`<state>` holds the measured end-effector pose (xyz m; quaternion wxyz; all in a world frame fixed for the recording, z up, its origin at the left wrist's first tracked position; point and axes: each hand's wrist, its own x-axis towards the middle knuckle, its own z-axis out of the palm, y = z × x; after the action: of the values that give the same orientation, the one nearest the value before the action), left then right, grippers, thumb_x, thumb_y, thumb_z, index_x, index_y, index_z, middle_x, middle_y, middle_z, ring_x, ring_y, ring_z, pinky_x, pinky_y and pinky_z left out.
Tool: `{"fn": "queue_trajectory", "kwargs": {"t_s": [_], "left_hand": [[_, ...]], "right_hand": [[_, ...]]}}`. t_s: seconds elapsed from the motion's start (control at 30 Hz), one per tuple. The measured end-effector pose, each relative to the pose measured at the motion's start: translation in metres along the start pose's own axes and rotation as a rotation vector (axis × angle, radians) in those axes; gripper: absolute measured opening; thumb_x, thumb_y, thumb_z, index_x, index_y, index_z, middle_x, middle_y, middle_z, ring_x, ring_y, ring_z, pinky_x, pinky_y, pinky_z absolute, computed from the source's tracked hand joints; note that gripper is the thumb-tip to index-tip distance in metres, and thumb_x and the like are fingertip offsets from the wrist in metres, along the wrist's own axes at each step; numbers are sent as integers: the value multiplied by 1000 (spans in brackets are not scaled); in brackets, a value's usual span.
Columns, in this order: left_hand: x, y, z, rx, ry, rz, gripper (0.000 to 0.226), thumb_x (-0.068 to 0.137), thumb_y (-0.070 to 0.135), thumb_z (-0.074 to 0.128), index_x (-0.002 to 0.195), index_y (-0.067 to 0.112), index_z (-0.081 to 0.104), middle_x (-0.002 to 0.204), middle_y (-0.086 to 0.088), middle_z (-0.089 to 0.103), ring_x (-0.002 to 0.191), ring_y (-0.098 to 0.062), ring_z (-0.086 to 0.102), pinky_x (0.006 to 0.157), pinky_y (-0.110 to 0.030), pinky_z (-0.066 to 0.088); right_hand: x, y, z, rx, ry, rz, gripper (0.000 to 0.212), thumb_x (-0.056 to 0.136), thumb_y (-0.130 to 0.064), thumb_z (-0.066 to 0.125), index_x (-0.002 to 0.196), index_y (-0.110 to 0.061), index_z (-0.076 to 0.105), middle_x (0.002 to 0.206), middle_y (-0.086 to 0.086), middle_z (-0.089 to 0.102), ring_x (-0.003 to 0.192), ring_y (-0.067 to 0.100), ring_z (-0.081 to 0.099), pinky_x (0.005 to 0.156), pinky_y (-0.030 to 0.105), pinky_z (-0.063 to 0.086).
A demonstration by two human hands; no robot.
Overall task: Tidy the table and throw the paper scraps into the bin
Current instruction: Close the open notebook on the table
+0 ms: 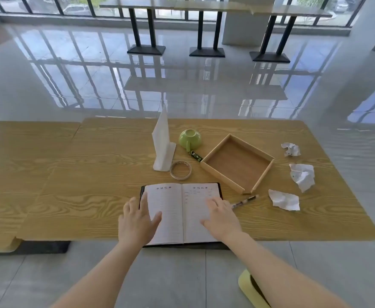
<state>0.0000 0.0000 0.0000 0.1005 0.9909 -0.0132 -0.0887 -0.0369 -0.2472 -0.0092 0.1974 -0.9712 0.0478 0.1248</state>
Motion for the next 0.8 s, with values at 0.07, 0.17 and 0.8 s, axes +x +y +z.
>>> {"fn": "queue_trajectory", "kwargs": {"t_s": [0.07,0.17,0.8], "left_hand": [[2,-2,7,-76,-64,-107,78,91,62,39,152,23,12,148,-11,30,131,-30,30,94,-44,45],[3,-5,21,-163,-143,-226,73,91,59,44,147,18,22,141,-12,33,126,-31,31,91,-45,43],[7,-20,20,-516,-23,-329,49,78,21,74,122,13,54,108,-4,68,93,-24,60,76,-37,49]], "right_hand": [[3,0,6,-1,-16,10,67,92,-39,62,147,-17,32,148,4,36,135,27,30,111,39,33],[4,1,15,-23,-39,23,65,91,-38,64,145,-17,34,146,4,36,134,27,30,110,38,34],[1,11,44,91,41,133,63,79,-27,80,136,-19,55,151,3,37,140,24,27,114,37,32]]}}
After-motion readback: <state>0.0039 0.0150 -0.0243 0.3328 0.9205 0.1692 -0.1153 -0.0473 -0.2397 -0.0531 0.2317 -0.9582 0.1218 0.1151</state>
